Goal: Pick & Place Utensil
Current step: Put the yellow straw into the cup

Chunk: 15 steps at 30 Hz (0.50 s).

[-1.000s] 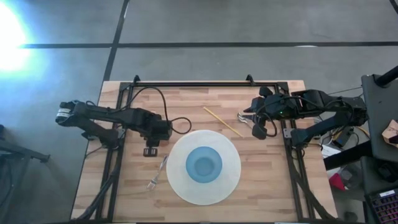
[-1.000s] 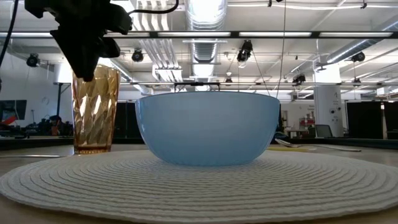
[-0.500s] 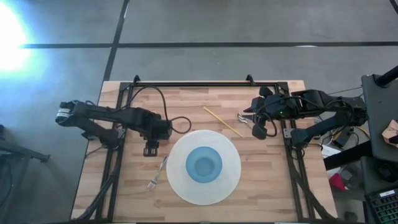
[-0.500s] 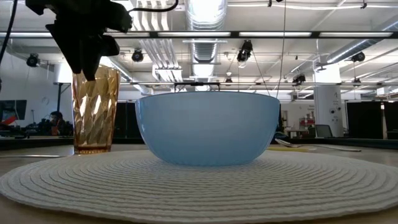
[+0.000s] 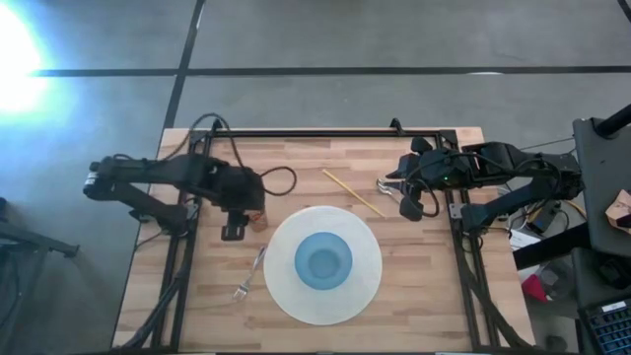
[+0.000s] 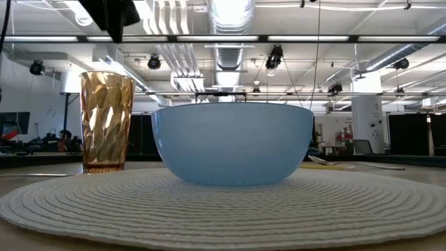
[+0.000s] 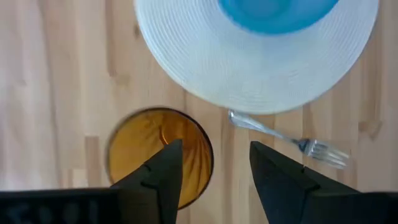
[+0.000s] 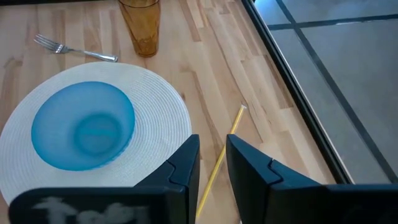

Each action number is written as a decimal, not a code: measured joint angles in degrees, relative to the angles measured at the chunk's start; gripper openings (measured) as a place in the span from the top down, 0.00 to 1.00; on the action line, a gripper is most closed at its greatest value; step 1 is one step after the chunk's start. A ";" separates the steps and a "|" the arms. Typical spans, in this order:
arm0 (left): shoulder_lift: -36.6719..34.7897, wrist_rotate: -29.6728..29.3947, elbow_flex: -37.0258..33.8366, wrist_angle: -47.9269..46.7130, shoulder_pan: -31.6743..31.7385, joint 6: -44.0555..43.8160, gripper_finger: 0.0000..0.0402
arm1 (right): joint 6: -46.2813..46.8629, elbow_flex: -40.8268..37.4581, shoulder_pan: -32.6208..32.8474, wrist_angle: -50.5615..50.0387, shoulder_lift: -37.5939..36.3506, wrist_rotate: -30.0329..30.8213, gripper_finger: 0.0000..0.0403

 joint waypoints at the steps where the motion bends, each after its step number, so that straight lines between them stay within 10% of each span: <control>1: -0.60 -0.12 0.52 -0.04 0.00 0.18 0.56 | 0.00 0.00 0.00 0.01 0.00 0.00 0.80; 15: -14.52 -0.21 -12.94 26.35 -0.32 -0.24 0.56 | 0.02 0.00 -0.02 -1.37 0.00 0.00 0.68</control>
